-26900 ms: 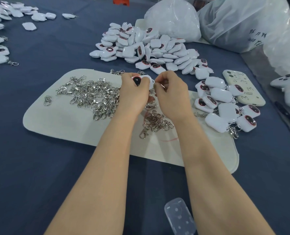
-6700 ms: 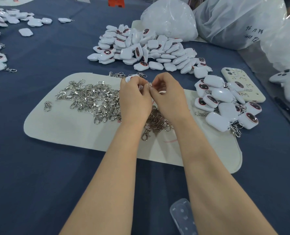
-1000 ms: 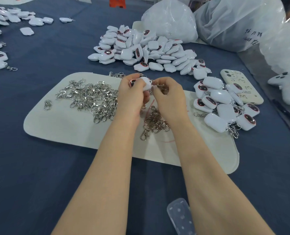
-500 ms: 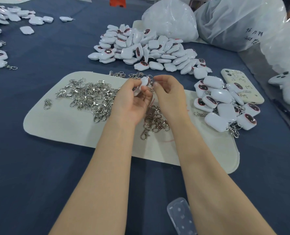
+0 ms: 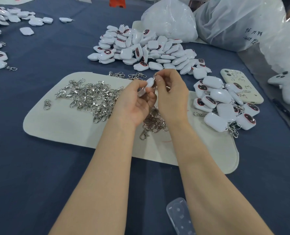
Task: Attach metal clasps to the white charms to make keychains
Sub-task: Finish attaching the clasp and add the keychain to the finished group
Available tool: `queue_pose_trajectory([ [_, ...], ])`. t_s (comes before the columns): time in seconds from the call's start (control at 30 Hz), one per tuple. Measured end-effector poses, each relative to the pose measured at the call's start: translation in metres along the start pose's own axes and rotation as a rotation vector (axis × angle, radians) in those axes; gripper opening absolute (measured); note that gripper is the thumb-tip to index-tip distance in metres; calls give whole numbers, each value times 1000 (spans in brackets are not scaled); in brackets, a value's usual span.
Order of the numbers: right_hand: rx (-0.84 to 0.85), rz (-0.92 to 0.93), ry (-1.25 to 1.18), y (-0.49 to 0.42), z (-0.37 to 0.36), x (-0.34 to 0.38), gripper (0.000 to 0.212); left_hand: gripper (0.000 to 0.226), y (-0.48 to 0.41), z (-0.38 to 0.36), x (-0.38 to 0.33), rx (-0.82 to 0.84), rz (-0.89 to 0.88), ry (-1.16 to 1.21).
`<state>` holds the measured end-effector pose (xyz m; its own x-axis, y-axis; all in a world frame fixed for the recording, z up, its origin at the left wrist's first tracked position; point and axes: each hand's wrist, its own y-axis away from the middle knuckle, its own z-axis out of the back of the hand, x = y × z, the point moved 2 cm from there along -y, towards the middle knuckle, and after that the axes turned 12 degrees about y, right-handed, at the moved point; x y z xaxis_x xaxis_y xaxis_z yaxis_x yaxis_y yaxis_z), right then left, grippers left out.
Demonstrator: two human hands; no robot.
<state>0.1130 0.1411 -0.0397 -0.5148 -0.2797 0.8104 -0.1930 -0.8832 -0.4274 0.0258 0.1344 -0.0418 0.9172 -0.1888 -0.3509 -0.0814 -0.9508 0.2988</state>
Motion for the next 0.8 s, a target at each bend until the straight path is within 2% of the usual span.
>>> queue_pose_trajectory([
  [0.13,-12,35,78,-1,2,-1,10,8,-2,1,2,-55,-65,-107],
  [0.23,13,93,176,-3,2,-2,11,11,-3,1,0,-97,-206,-227],
  [0.37,40,153,277,-3,2,0,12,15,-4,4,-6,-105,-447,-476],
  [0.57,118,156,368,-4,1,-4,13,24,-4,5,-10,-70,-632,-850],
  [0.7,128,31,211,0,-3,-4,10,22,-4,5,-6,-104,-612,-749],
  [0.8,154,-118,19,2,-7,-5,7,11,-5,4,-3,-120,-441,-496],
])
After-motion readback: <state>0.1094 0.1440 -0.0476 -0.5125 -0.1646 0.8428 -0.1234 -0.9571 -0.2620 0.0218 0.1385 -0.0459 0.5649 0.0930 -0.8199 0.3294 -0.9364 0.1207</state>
